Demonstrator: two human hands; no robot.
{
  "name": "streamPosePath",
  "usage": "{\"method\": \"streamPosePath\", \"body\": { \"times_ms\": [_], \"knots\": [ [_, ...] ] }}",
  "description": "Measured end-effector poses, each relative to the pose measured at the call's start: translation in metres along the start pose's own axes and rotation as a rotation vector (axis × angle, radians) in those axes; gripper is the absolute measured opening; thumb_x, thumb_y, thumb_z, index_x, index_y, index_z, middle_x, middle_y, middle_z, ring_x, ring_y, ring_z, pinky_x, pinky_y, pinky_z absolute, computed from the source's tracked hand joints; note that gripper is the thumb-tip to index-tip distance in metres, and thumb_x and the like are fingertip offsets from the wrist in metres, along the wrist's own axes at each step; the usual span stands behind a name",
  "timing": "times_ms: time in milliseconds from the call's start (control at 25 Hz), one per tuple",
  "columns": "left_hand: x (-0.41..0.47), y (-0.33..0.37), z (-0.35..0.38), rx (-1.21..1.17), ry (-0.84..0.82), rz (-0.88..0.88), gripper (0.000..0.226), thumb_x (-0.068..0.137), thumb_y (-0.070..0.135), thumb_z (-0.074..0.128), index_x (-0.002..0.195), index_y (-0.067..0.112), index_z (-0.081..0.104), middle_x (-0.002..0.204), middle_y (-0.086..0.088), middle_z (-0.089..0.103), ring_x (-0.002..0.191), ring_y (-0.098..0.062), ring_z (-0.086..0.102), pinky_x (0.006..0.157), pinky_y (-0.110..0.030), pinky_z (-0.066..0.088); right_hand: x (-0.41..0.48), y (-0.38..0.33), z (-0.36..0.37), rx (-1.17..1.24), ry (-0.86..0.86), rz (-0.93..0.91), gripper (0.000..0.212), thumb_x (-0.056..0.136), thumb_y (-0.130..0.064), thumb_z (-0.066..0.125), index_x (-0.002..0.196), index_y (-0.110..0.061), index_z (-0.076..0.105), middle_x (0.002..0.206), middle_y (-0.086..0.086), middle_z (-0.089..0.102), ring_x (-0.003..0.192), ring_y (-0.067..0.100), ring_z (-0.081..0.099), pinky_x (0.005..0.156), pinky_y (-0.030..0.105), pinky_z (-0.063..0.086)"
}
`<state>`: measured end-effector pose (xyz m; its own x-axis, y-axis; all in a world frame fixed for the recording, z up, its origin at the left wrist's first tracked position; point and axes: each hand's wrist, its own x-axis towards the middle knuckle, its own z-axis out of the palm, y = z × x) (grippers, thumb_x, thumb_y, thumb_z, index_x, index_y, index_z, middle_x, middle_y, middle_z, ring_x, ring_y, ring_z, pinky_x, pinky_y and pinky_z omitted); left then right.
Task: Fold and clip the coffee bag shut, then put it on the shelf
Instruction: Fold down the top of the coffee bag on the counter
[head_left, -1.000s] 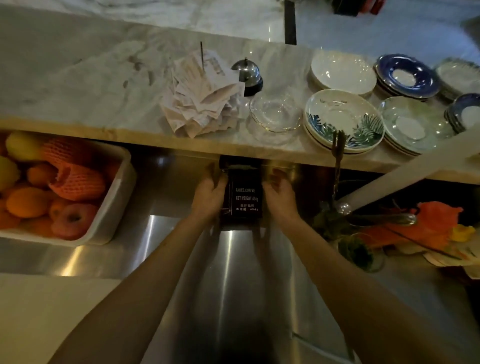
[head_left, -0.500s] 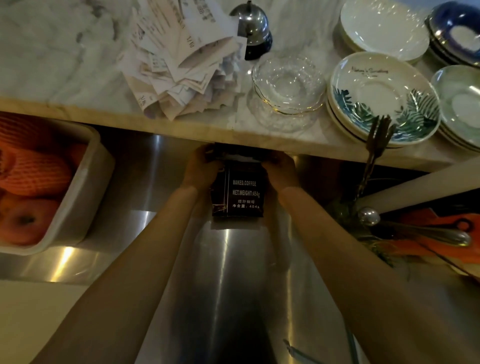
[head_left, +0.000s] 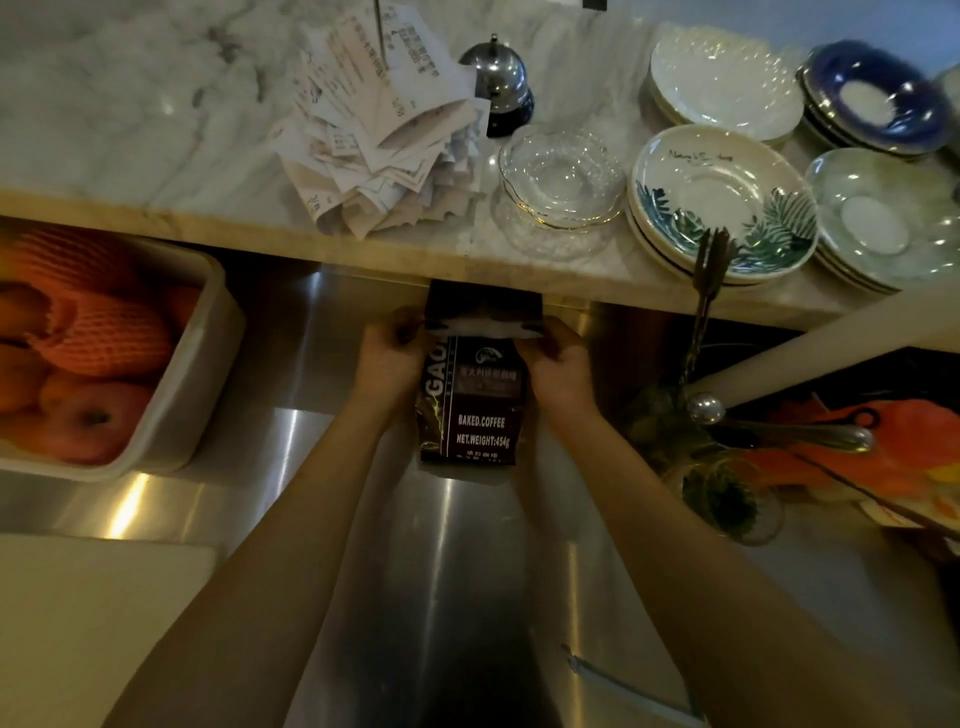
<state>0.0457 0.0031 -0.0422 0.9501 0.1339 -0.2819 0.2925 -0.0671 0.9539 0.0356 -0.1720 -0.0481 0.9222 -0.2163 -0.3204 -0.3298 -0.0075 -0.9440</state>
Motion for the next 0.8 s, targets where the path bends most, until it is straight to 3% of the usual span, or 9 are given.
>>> {"method": "streamPosePath", "body": {
  "times_ms": [160, 280, 360, 480, 640, 800],
  "knots": [
    [-0.059, 0.006, -0.018, 0.086, 0.021, 0.124, 0.023, 0.086, 0.001, 0.062, 0.081, 0.022, 0.068, 0.083, 0.005, 0.066, 0.068, 0.011, 0.062, 0.064, -0.009, 0.046, -0.073, -0.002, -0.009, -0.016, -0.019, -0.151, 0.030, 0.089, 0.003, 0.058, 0.101, -0.022, 0.069, 0.100, -0.003, 0.073, 0.096, 0.010, 0.070, 0.081, 0.026, 0.058],
    [-0.112, 0.004, -0.032, 0.065, 0.018, 0.208, 0.035, 0.076, -0.014, 0.062, 0.090, 0.018, 0.069, 0.095, 0.001, 0.065, 0.087, -0.003, 0.065, 0.082, -0.016, 0.049, -0.130, 0.010, -0.018, -0.075, -0.040, -0.205, 0.032, 0.087, 0.007, 0.058, 0.097, -0.020, 0.071, 0.095, -0.001, 0.075, 0.094, 0.014, 0.071, 0.081, 0.030, 0.059],
    [-0.146, 0.003, -0.039, 0.039, -0.010, 0.225, 0.037, 0.073, -0.018, 0.062, 0.097, 0.009, 0.070, 0.096, -0.003, 0.070, 0.090, -0.010, 0.067, 0.084, -0.018, 0.051, -0.158, 0.022, -0.021, -0.172, -0.008, -0.229, 0.032, 0.085, 0.009, 0.058, 0.097, -0.017, 0.072, 0.094, 0.002, 0.075, 0.093, 0.017, 0.071, 0.082, 0.037, 0.059],
    [-0.203, 0.006, -0.055, 0.050, -0.080, 0.238, 0.038, 0.074, -0.018, 0.063, 0.103, 0.005, 0.071, 0.098, 0.000, 0.072, 0.088, -0.001, 0.068, 0.082, -0.017, 0.053, -0.208, 0.024, -0.026, -0.224, 0.031, -0.262, 0.030, 0.085, 0.013, 0.054, 0.094, -0.009, 0.072, 0.089, 0.002, 0.074, 0.085, 0.002, 0.068, 0.077, 0.023, 0.056],
    [-0.258, -0.005, -0.070, 0.090, -0.153, 0.215, 0.041, 0.078, -0.015, 0.062, 0.096, 0.021, 0.073, 0.096, 0.006, 0.073, 0.089, -0.001, 0.070, 0.083, -0.022, 0.056, -0.264, 0.032, -0.038, -0.150, 0.015, -0.234, 0.022, 0.088, 0.014, 0.048, 0.096, 0.010, 0.068, 0.083, 0.007, 0.070, 0.075, -0.004, 0.065, 0.068, 0.012, 0.051],
    [-0.297, -0.016, -0.074, 0.103, -0.215, 0.231, 0.035, 0.080, -0.007, 0.068, 0.096, 0.023, 0.073, 0.096, 0.006, 0.074, 0.093, -0.005, 0.069, 0.082, -0.017, 0.053, -0.308, 0.050, -0.049, -0.275, 0.080, -0.277, 0.027, 0.083, 0.012, 0.056, 0.095, -0.005, 0.073, 0.090, 0.004, 0.074, 0.084, -0.003, 0.067, 0.074, 0.013, 0.051]
  ]
}}
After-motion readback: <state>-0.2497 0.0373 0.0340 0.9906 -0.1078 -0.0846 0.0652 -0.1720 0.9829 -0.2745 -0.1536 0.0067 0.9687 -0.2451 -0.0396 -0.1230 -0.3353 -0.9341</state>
